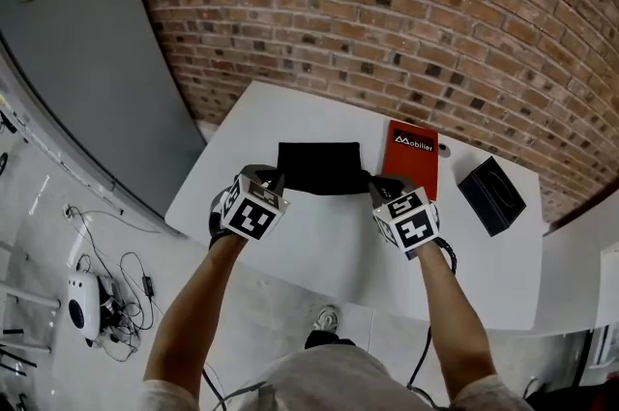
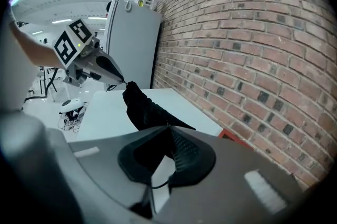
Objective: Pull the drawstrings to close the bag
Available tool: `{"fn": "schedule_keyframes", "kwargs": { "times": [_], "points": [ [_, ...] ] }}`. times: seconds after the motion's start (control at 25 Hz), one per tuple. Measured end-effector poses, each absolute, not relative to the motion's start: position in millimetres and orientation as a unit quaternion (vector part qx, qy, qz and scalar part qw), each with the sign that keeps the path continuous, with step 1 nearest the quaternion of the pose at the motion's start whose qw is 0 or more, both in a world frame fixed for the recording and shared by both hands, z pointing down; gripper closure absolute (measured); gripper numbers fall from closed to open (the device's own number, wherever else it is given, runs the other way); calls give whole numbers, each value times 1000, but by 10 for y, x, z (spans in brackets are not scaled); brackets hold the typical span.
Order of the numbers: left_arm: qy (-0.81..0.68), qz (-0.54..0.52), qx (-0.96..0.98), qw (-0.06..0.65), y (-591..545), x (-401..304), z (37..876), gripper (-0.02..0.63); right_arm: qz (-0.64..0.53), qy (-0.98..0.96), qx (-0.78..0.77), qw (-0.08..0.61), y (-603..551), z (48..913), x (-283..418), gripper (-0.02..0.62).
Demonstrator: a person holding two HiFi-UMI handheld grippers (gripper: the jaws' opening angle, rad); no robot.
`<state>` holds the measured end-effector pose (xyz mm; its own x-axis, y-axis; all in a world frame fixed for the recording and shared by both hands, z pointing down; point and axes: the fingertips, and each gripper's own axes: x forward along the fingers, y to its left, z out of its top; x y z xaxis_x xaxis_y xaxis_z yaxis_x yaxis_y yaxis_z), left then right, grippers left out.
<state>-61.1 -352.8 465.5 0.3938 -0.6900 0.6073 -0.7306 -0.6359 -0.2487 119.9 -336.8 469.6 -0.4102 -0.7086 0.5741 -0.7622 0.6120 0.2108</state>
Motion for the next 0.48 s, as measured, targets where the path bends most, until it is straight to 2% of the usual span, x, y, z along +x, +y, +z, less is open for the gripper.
{"fn": "schedule_keyframes", "kwargs": {
  "times": [0.48],
  "points": [
    [-460, 333, 823, 8, -3834, -515, 4307, 595, 7, -852, 433, 295, -3769, 4342, 1291, 588]
  ]
}}
